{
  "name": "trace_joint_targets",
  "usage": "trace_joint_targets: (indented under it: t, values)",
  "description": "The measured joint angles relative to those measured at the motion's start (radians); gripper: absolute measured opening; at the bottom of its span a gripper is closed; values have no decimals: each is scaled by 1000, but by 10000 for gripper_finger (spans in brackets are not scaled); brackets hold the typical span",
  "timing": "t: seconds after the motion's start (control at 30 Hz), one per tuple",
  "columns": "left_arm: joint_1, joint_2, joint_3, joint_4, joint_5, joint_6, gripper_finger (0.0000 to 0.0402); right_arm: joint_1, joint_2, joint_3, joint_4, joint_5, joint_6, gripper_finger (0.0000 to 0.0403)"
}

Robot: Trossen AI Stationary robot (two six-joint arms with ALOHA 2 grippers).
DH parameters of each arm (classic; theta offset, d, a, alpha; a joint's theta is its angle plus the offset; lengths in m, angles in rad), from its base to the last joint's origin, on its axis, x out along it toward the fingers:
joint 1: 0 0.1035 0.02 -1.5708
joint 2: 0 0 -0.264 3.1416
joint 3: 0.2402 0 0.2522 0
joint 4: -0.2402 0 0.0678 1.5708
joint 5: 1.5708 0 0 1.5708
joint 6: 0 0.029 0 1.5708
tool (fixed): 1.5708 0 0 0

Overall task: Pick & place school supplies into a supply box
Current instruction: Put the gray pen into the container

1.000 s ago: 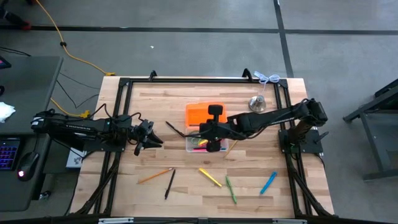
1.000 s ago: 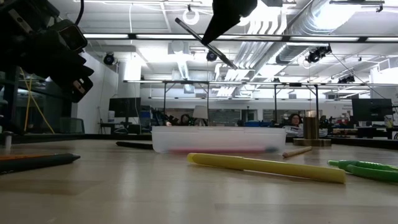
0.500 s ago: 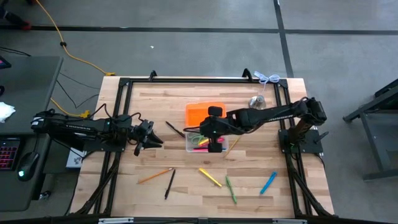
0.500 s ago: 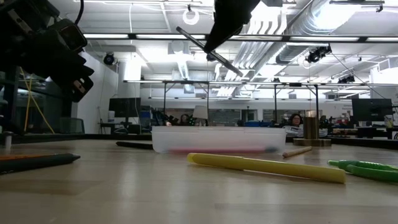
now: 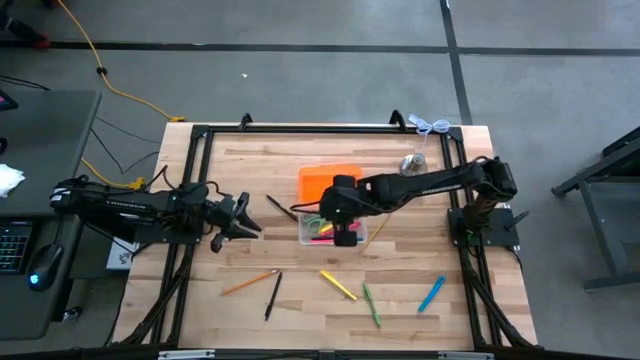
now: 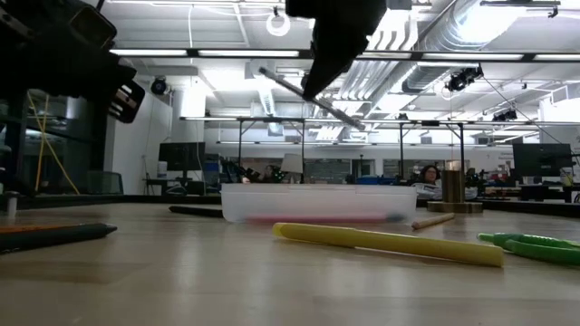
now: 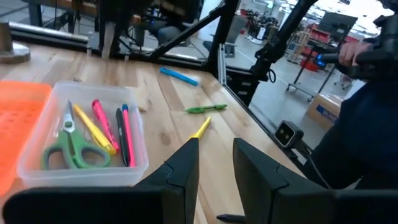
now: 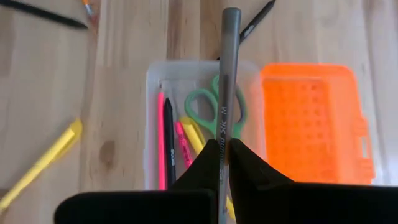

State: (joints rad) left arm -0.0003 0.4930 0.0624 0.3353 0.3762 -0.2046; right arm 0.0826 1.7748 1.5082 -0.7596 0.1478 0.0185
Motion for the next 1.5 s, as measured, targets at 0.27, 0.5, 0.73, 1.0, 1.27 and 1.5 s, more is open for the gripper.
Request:
trace_joint_targets:
  t: [0.27,0.5,0.73,1.0,1.27,1.5]
  values:
    - [-1,0,0,-2,-90,16,129,-17,64,0,-11,-9,0,0]
    - [0,0,0,-43,-151,17,129,-39,107,0,-13,-52,-10,0]
    - [0,0,0,-49,-153,21,129,-50,147,0,-17,-79,-30,0]
    - [0,0,0,-50,-154,25,129,-52,164,0,-14,-84,-45,0]
    - [0,0,0,-50,-154,25,129,-56,164,0,-14,-94,-44,0]
    - [0,0,0,-49,-154,25,129,-56,164,0,-14,-95,-45,0]
